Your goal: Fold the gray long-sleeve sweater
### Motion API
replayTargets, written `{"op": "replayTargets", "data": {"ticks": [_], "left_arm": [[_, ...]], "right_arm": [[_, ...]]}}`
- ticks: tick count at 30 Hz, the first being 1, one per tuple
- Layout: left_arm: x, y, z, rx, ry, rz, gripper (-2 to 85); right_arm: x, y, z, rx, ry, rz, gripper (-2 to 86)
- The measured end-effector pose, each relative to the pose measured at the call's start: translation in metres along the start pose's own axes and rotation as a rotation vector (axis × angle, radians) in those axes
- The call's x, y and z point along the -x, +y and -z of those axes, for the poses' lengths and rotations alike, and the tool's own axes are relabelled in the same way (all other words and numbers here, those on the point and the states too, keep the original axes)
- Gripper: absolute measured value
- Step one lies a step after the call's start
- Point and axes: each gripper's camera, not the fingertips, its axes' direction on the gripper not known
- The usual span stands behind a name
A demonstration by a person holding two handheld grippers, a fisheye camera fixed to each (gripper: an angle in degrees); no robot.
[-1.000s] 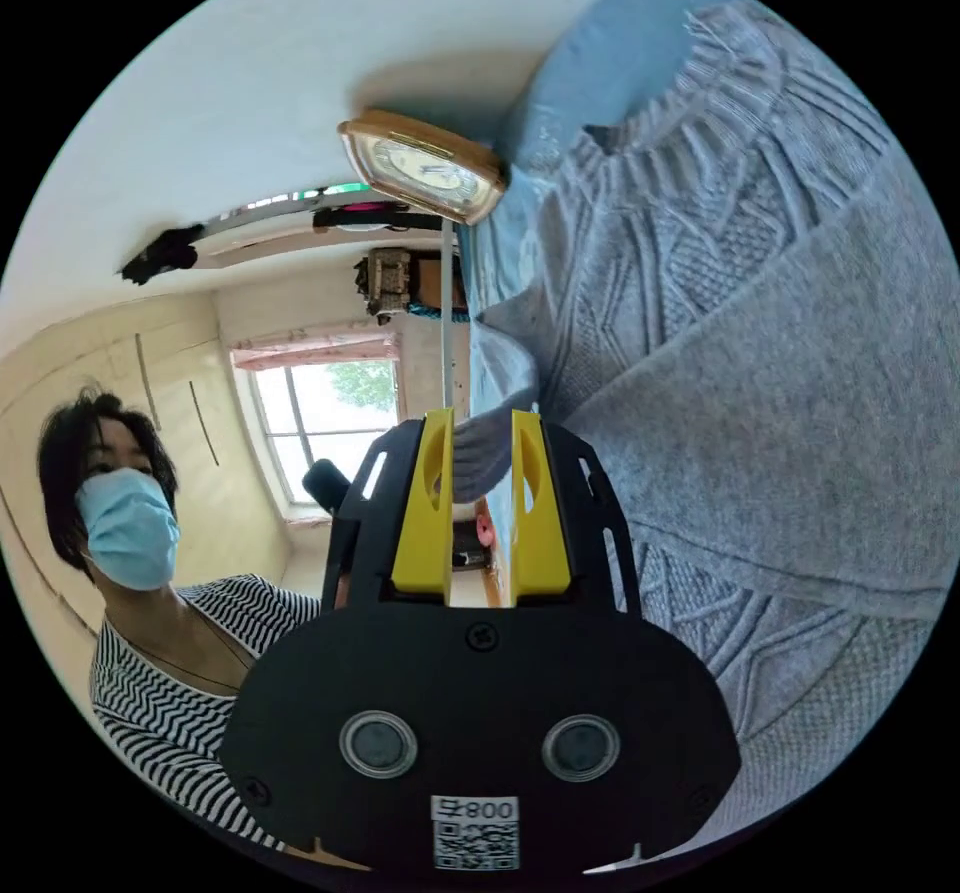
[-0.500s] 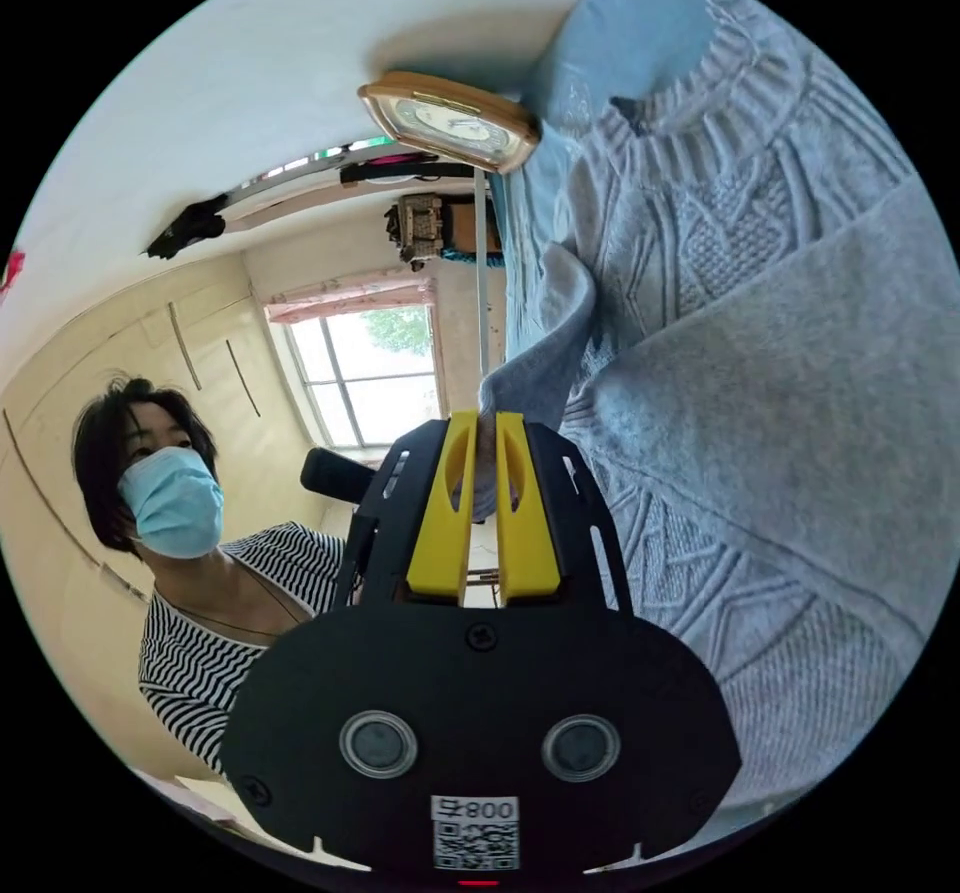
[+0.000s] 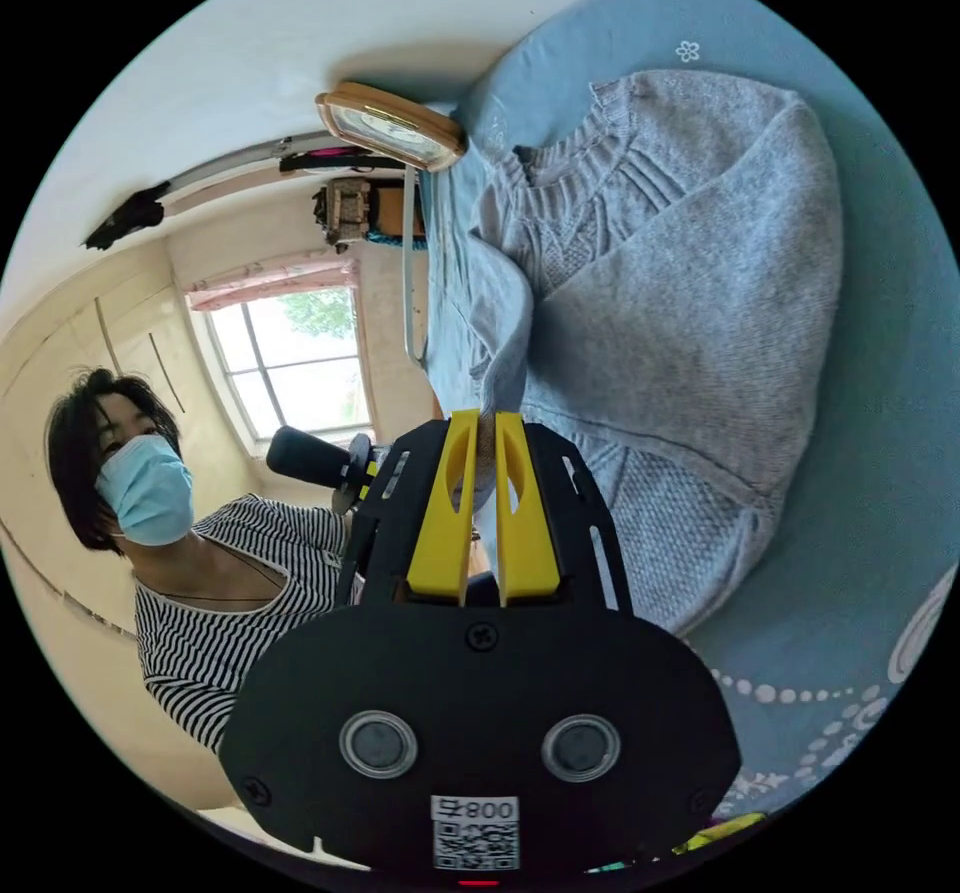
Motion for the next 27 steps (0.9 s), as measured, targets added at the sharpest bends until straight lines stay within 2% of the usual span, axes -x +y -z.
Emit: {"op": "replayTargets", "data": {"ticks": [14,18,22,27], "left_arm": [[0.014,-0.074,-0.08,0.118,0.054,0.082,4.9],[0.013,-0.088,-0.092,0.154,0.005,0.068,6.1],[0.021,-0.1,-0.101,0.163,0.04,0.068,6.2],[0.035,-0.102,-0.114,0.195,0.047,0.072,5.9]], "right_arm": [[0.021,-0.026,0.005,0.146,0.296,-0.014,2.2],[0.051,-0.023,0.012,0.167,0.43,0.019,2.0],[0.104,-0.005,0.028,0.085,0.626,0.067,1.1],[0.144,0.024,0.005,0.123,0.669,0.155,0.3]]}}
